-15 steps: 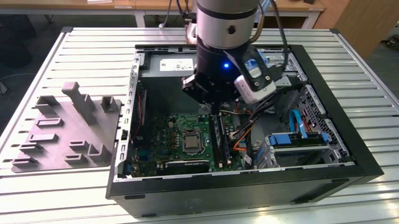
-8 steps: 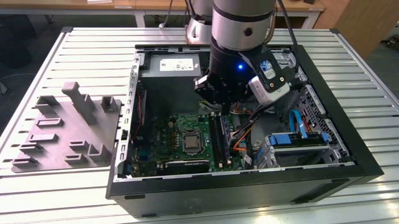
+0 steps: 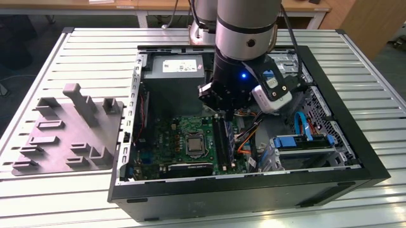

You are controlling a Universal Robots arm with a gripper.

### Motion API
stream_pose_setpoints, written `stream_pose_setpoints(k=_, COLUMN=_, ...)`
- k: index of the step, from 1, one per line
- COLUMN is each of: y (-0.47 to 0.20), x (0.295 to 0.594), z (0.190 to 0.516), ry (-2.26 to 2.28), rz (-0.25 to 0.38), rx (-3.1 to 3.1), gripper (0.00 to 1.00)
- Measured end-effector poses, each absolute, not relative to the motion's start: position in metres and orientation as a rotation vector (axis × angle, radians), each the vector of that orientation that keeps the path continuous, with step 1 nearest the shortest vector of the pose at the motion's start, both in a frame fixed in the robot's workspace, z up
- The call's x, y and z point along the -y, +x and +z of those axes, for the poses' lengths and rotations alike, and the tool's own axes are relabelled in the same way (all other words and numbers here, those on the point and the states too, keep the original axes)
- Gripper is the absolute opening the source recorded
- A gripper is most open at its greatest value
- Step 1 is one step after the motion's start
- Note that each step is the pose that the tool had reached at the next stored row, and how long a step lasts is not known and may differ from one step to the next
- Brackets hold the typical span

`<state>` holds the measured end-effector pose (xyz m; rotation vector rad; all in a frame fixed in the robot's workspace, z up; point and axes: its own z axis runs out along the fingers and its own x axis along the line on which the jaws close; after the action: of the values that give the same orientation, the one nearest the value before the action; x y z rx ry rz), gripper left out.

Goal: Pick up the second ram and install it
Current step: 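Insert the second ram into the second slot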

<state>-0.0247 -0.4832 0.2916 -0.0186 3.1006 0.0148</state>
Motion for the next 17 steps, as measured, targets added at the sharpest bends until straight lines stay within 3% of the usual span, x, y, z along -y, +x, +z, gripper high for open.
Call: stream_pose_setpoints(k=17, y=-0.025, x=0.483, z=0.262, ry=-0.019, rz=0.013, rx=-3.098, gripper=0.13)
